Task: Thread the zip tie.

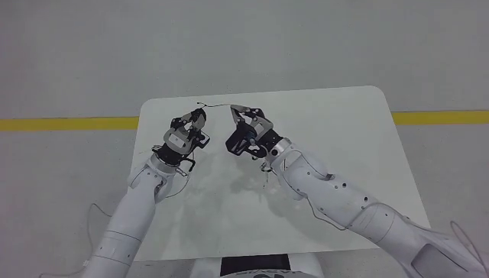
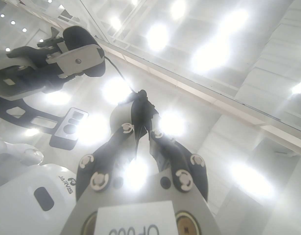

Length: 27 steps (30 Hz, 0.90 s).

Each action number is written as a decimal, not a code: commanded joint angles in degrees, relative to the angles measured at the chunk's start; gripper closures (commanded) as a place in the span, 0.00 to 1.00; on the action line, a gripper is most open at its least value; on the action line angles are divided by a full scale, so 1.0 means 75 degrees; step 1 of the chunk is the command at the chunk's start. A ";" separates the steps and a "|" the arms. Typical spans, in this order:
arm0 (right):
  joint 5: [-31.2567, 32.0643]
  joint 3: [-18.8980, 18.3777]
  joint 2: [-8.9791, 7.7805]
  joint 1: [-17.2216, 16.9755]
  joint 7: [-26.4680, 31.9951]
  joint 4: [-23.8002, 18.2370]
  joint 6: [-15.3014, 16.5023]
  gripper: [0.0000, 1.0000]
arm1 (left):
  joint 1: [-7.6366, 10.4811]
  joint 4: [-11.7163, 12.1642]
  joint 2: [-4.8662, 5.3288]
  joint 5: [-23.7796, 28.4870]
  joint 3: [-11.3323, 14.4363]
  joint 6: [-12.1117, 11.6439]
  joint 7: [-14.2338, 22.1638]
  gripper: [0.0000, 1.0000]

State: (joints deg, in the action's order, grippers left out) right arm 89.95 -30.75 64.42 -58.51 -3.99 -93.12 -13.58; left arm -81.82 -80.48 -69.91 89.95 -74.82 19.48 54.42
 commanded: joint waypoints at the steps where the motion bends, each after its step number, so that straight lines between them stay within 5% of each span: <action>1: 0.0000 0.0004 -0.0012 0.0000 -0.0006 -0.0009 -0.0011 1.00 | 0.0000 0.0000 0.0000 0.0000 0.0000 0.0000 0.0000 1.00; 27: 0.0000 -0.0035 -0.0164 -0.0066 0.0009 -0.0101 -0.0072 1.00 | 0.0000 0.0000 0.0000 0.0000 0.0000 0.0000 0.0000 1.00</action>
State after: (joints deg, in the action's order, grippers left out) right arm 89.95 -31.00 63.22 -58.98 -3.91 -93.86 -14.09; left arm -81.82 -80.48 -69.91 89.95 -74.82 19.48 54.42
